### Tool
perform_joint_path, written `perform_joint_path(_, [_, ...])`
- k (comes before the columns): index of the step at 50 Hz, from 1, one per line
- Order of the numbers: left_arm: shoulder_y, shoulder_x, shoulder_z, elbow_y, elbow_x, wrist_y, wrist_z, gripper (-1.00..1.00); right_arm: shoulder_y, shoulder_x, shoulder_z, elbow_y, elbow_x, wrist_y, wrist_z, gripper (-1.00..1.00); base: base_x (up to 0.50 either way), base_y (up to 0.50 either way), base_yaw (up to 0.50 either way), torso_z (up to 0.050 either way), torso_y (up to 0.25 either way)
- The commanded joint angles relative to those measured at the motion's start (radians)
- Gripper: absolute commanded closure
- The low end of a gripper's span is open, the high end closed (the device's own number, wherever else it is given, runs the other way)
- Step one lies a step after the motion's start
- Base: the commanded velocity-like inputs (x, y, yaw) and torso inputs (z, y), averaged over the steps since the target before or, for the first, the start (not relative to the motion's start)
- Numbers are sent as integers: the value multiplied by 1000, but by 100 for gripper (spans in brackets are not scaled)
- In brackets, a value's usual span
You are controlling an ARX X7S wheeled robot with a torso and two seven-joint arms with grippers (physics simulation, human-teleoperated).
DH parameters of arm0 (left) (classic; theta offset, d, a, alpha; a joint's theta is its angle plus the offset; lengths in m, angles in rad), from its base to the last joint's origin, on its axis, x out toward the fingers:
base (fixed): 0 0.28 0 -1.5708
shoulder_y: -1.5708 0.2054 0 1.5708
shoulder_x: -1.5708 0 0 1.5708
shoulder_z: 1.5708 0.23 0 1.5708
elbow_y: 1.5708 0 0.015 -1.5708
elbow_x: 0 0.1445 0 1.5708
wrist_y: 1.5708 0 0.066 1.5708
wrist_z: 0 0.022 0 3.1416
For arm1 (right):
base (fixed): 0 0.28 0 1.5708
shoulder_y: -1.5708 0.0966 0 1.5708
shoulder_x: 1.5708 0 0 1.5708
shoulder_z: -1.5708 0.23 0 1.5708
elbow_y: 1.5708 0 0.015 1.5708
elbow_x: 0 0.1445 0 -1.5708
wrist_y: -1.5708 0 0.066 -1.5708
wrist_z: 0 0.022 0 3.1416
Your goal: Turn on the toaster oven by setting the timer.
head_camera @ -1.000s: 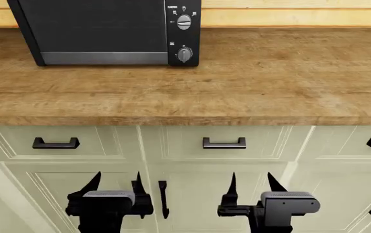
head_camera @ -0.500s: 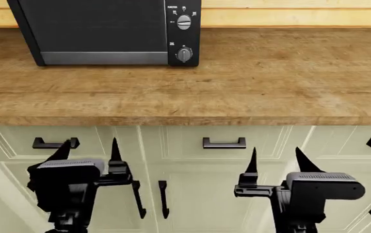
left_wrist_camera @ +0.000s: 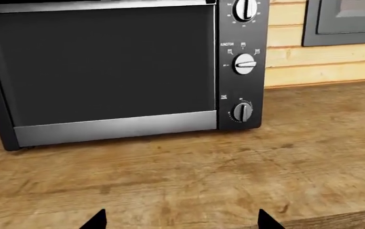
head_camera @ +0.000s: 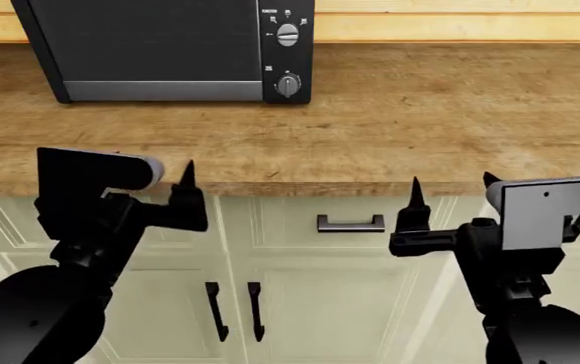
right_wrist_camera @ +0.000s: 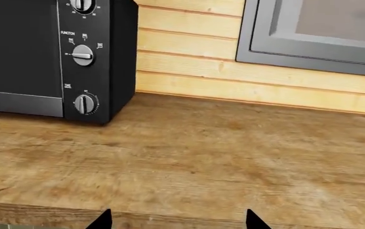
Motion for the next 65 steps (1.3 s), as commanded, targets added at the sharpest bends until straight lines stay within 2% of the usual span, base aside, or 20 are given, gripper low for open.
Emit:
perform_joint_path(1, [-77, -13, -38, 57, -54, -144, -7, -100, 90, 24, 24, -93, 12, 166, -26, -100, 0, 0, 0, 0, 0])
perform_joint_path(7, [-107, -15, -93, 105, -85, -210, -12, -100, 113, 33, 36, -137, 18, 210, -28, -100, 0, 0, 0, 0, 0])
perform_joint_path(40, [-105, -6, -82, 62, -95, -189, -38, -100, 97, 44, 26, -124, 41, 184, -31, -100, 0, 0, 0, 0, 0])
perform_joint_path(53, [-107, 0, -103, 71, -118, -212, -44, -100, 102, 41, 39, -98, 62, 170, -49, -100, 291, 480, 0, 0, 0])
perform_joint_path(65, [-115, 4, -100, 55, -128, -211, -51, -100, 93, 42, 35, -105, 66, 167, -40, -100, 500, 43, 0, 0, 0])
